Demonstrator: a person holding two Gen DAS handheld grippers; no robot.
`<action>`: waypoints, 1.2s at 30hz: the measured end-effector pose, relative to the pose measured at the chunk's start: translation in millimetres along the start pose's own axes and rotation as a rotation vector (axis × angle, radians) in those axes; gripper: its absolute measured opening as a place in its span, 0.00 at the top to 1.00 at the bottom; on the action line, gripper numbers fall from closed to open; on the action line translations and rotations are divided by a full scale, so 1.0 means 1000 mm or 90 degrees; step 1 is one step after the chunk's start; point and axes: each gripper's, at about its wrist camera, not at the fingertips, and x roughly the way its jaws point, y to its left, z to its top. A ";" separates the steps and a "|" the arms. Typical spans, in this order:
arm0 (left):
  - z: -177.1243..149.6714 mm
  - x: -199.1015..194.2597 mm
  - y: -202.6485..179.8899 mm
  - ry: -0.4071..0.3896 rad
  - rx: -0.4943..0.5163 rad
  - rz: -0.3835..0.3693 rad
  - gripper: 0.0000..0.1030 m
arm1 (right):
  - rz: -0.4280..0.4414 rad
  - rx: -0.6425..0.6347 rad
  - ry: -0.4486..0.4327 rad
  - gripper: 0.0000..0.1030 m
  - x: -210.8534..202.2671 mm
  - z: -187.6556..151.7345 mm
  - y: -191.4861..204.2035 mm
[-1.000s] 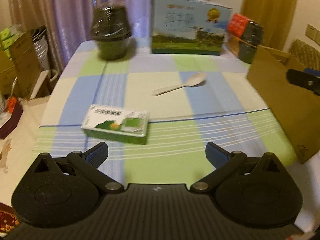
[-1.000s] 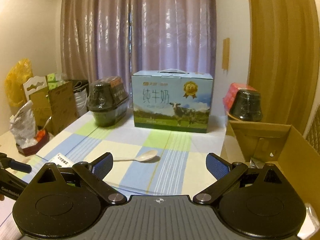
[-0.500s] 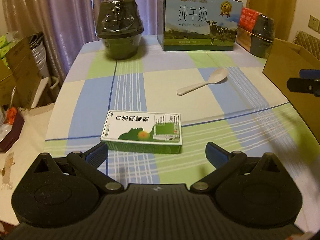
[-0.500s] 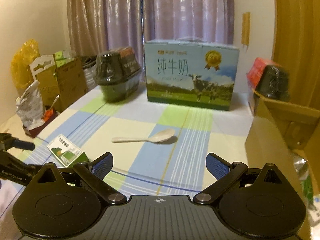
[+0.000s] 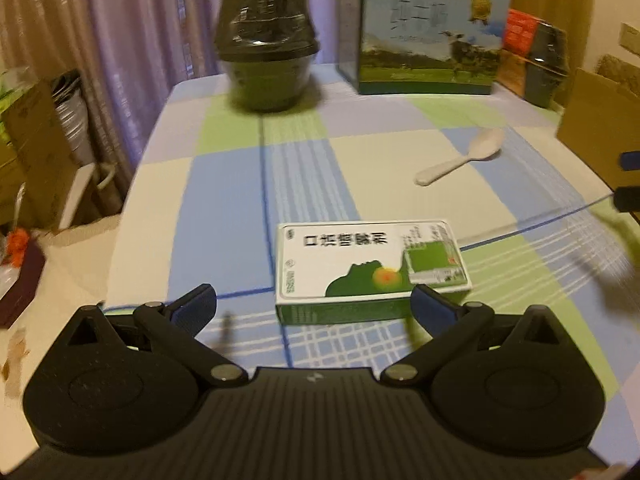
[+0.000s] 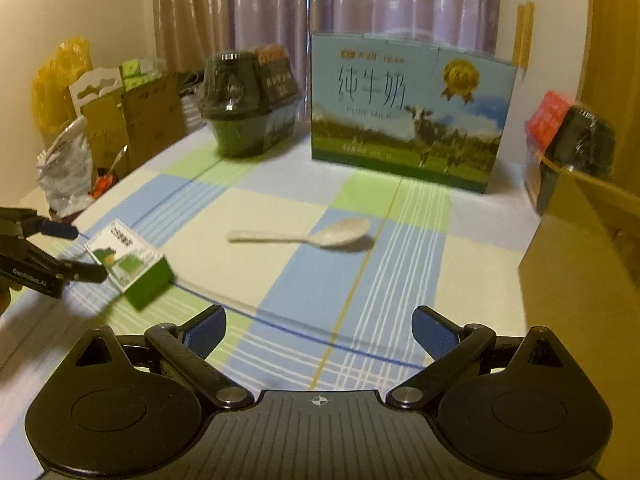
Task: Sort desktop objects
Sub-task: 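Grasp the green-and-white medicine box with the left tool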
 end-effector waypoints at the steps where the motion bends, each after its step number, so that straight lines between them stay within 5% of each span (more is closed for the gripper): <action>1: -0.001 0.002 -0.001 -0.002 0.008 -0.007 0.01 | 0.003 -0.001 0.007 0.06 0.004 -0.001 0.001; 13: -0.002 -0.001 -0.073 0.024 0.079 -0.182 0.02 | -0.008 0.008 0.020 0.06 0.012 0.002 -0.006; 19: 0.001 -0.003 -0.097 -0.028 0.237 -0.062 0.01 | -0.016 0.031 0.019 0.06 0.007 0.000 -0.018; 21: 0.006 0.008 -0.094 -0.025 0.253 -0.067 0.01 | -0.016 0.031 0.018 0.06 0.006 -0.001 -0.019; 30: 0.020 0.027 -0.091 0.027 0.220 -0.156 0.09 | -0.027 0.064 0.030 0.06 0.012 -0.005 -0.036; 36: 0.023 0.009 -0.103 0.084 0.182 -0.201 0.34 | -0.026 0.072 0.023 0.06 0.012 -0.004 -0.037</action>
